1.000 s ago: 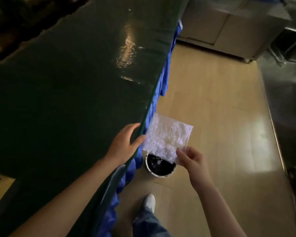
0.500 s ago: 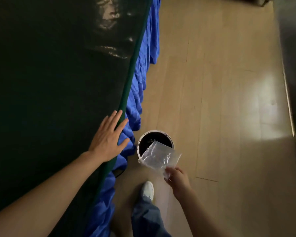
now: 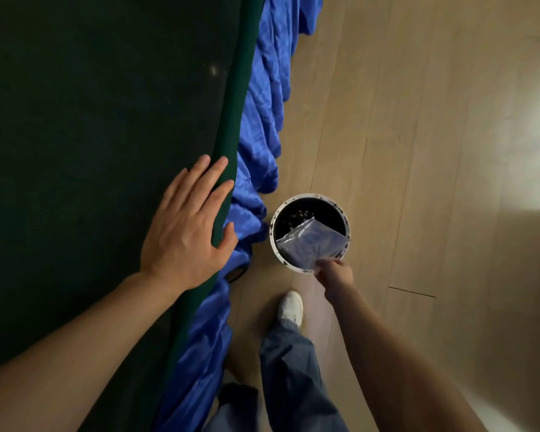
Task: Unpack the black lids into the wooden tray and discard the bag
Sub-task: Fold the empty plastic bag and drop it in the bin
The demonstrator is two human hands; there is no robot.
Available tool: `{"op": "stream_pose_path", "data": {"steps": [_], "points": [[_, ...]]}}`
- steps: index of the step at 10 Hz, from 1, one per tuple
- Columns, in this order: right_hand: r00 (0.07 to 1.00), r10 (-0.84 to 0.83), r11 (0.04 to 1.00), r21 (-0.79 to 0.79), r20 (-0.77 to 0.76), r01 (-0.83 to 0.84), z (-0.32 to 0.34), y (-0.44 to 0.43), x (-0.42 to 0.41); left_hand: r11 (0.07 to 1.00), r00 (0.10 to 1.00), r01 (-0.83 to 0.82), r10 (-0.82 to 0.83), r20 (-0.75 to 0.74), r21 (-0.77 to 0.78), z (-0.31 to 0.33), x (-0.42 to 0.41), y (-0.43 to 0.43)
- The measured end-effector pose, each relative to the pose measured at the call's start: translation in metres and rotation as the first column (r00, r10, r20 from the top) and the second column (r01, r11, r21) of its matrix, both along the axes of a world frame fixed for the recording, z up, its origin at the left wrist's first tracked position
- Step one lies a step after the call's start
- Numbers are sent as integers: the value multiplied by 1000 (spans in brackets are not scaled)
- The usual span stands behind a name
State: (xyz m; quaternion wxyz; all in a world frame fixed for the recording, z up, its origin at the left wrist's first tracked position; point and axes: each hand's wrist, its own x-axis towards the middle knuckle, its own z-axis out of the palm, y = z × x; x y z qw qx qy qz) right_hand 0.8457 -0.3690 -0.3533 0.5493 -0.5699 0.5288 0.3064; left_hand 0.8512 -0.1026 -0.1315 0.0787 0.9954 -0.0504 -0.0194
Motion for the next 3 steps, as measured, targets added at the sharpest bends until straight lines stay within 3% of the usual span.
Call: {"op": "stream_pose_path", "data": {"steps": [2,3], "points": [[999,-8,999,52,-44,11,-21,1,2,999,1000,7,-7,9,-34,0,0,1],[992,79,997,15,-93,-78,-23,-3,-5,999,1000,9,-8,29,-34,1,3,2]]}}
